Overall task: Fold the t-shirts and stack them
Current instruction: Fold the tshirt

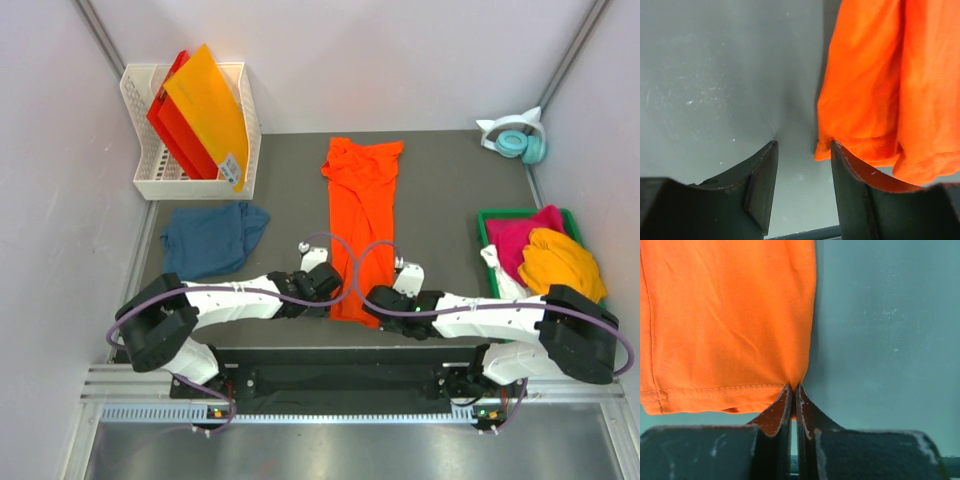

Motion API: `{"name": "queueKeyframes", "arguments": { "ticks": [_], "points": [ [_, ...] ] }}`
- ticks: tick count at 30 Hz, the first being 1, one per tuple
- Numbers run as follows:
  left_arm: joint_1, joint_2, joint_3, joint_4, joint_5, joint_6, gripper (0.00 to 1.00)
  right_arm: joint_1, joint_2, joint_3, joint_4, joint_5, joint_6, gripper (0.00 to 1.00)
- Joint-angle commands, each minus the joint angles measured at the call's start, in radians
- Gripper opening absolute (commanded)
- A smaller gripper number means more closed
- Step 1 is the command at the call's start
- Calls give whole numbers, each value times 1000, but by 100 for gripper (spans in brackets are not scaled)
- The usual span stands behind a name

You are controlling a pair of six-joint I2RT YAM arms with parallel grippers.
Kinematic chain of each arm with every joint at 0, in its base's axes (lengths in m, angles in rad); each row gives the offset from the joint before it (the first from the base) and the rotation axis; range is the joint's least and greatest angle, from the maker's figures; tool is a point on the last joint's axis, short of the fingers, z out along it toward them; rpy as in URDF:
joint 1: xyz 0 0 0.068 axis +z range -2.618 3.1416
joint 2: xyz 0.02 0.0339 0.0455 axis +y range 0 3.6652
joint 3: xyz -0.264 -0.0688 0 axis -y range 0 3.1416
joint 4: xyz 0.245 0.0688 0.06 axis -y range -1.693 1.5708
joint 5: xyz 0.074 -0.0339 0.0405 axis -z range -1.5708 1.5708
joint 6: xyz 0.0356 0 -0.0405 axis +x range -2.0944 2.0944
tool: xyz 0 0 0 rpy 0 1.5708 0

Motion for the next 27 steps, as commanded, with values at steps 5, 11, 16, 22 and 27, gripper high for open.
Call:
{"name": "queueKeyframes", "arguments": {
  "ticks": [5,11,16,22,27],
  "points": [
    [-1,-68,21,37,-4,18,52,43,33,-29,-96,-91,26,0],
    [-1,-129,33,9,-17,21,52,47,55,-9,-96,-89,25,0],
    [0,-100,34,20,-4,32,52,50,68,7,-99,-86,23,0],
    [2,-20,2,80,26,29,52,56,67,14,-111,-82,31,0],
    [2,30,-5,110,54,26,52,63,62,16,-125,-80,38,0]
  ]
}}
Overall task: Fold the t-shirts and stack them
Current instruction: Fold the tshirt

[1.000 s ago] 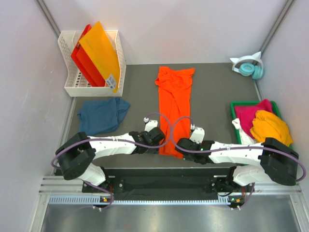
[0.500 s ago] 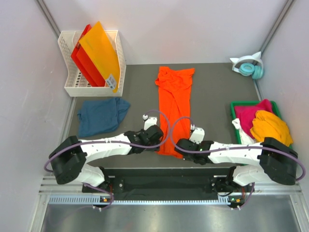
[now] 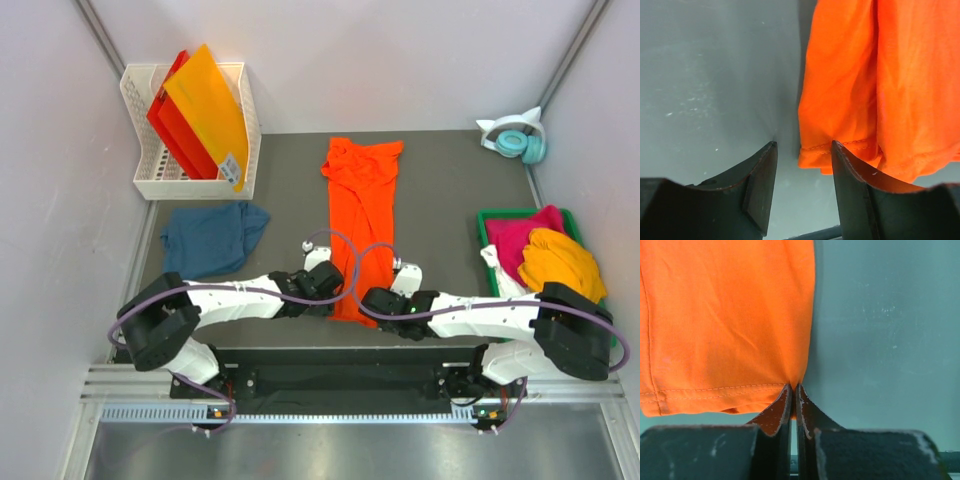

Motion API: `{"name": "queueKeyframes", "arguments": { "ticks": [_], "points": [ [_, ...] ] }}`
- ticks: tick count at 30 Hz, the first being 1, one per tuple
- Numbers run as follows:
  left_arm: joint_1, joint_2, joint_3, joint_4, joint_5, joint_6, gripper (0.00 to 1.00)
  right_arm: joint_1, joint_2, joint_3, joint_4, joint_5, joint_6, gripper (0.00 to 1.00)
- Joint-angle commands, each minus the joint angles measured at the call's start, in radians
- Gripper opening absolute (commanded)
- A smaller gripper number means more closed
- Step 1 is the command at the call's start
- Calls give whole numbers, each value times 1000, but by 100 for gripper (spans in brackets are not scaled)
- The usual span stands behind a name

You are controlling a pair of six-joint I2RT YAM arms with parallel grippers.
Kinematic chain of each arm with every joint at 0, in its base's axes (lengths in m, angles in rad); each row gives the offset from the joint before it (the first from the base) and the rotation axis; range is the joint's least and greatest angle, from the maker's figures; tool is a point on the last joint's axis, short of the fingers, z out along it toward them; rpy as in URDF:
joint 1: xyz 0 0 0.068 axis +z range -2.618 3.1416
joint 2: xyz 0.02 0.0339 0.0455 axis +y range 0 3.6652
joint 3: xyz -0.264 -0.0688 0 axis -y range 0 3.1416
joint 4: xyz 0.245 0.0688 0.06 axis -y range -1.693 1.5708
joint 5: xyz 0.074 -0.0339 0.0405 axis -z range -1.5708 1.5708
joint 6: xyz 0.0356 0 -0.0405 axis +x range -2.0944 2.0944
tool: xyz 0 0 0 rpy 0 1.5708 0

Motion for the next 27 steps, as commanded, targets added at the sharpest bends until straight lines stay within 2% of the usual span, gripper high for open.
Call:
{"name": "queueKeyframes", "arguments": {
  "ticks": [1,9,22,27],
  "points": [
    [1,33,-11,68,28,5,52,38,30,-10,-92,-108,9,0],
    [1,50,-37,60,86,-11,52,40,26,-18,-97,-106,19,0],
    [-2,-89,-198,53,106,-69,44,43,21,-35,-81,-105,30,0],
    [-2,-62,-214,71,125,-70,44,41,33,-27,-74,-103,27,0]
  ]
}}
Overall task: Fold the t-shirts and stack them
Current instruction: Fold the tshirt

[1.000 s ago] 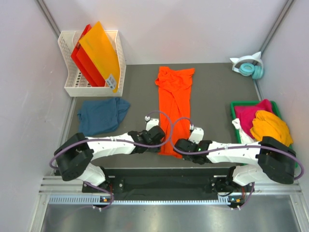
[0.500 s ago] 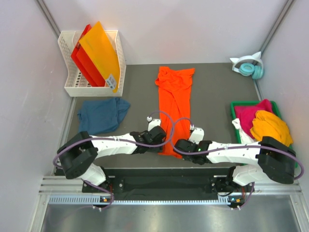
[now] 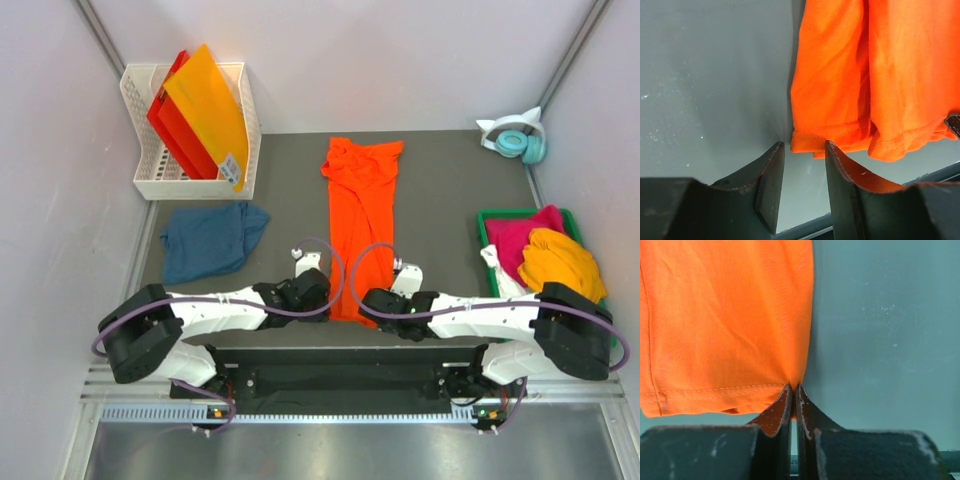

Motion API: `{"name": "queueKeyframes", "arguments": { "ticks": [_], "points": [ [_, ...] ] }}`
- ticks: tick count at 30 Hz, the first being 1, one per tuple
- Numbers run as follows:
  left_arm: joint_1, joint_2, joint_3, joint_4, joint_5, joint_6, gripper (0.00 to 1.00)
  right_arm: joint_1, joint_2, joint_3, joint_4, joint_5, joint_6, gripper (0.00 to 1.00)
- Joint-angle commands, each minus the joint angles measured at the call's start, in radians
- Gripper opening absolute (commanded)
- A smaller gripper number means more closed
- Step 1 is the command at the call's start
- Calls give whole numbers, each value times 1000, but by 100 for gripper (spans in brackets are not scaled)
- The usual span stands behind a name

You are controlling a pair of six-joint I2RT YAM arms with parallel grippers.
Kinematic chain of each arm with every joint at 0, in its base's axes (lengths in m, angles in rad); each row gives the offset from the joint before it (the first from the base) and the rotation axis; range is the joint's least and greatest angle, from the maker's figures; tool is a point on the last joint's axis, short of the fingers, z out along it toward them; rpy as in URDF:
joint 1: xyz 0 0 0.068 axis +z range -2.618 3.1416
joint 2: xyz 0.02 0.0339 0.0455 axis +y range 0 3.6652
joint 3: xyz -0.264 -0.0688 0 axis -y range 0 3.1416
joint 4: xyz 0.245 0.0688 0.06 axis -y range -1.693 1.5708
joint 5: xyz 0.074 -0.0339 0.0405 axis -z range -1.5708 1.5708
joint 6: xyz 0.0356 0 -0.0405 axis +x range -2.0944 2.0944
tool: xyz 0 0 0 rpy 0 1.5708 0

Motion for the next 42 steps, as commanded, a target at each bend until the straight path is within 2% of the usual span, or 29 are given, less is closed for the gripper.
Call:
{"name": "queueKeyframes", "arguments": {
  "ticks": [1,7,13,18,30,34,38,42],
  "points": [
    [-3,59,-49,-81,50,-8,44,34,32,-26,-71,-109,7,0],
    [-2,119,3,-73,39,9,46,34,18,-29,-82,-102,7,0],
    [-8,197,110,-172,4,21,44,34,-5,-44,-89,-97,16,0],
    [-12,174,123,-245,-37,-3,43,32,-23,-58,-86,-99,23,0],
    [-22,83,61,-297,-41,-49,26,34,3,-49,-60,-103,-3,0],
    [-25,100,58,-282,-31,-55,28,34,10,-44,-59,-103,-10,0],
    [-28,64,52,-257,-36,-62,38,34,10,-46,-57,-105,-11,0],
    [-26,-4,43,-245,-51,-62,42,35,3,-49,-60,-105,-7,0]
  ]
}}
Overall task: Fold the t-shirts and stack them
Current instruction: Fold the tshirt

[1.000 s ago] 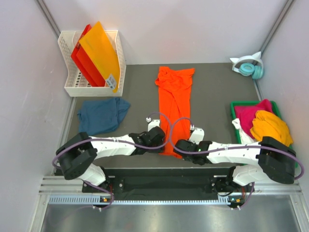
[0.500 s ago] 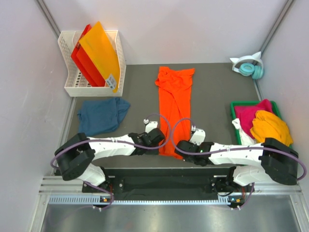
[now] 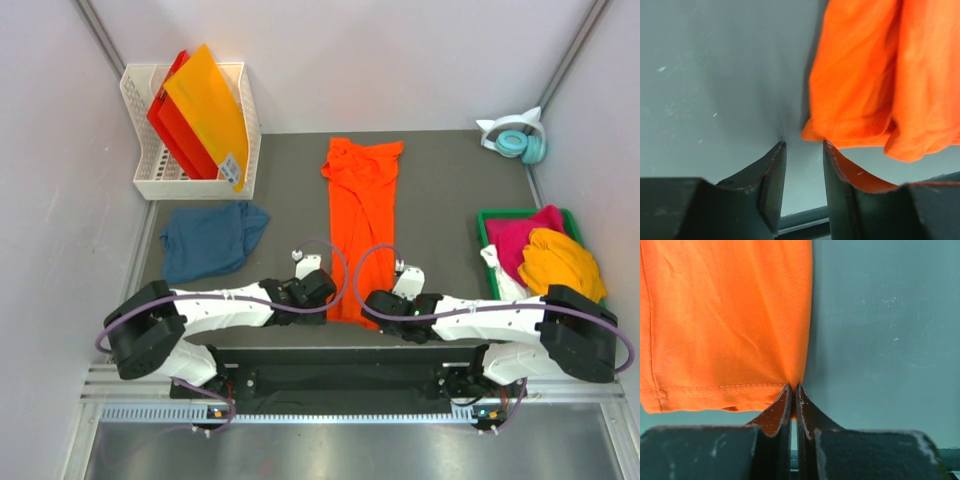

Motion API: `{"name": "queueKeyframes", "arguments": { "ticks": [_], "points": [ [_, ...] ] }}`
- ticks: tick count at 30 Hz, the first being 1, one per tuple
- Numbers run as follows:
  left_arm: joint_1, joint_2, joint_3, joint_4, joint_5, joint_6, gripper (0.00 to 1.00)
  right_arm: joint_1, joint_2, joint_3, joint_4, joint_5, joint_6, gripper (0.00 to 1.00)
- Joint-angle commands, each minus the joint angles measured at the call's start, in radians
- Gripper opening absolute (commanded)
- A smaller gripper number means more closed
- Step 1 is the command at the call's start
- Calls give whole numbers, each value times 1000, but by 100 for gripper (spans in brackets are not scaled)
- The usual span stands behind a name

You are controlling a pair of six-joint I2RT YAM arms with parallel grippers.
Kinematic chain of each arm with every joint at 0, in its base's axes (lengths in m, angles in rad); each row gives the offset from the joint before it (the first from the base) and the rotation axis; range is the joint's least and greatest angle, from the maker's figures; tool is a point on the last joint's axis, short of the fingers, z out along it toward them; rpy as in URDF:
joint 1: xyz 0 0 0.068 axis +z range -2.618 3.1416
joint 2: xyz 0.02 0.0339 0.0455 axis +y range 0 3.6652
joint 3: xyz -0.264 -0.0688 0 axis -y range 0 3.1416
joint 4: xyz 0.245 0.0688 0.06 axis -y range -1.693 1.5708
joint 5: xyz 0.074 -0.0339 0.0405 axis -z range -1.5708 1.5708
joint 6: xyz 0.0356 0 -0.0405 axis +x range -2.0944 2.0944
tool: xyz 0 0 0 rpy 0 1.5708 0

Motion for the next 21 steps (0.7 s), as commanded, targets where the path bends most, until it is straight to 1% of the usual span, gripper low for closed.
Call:
{"name": "queueKeyframes", "arguments": {
  "ticks": [1,6,11,15,21],
  "points": [
    [-5,-73,-49,-70,-16,-2,43,28,32,-21,-73,-90,-13,0],
    [-3,-86,-41,-78,-27,13,46,28,37,-14,-81,-88,-10,0],
    [-3,-55,-23,-38,-16,26,47,28,47,-3,-85,-90,-10,0],
    [-2,-80,-13,-15,-5,27,47,28,46,-3,-91,-88,-8,0],
    [-3,-130,42,-82,-64,52,48,28,47,8,-101,-84,0,0]
  ]
}}
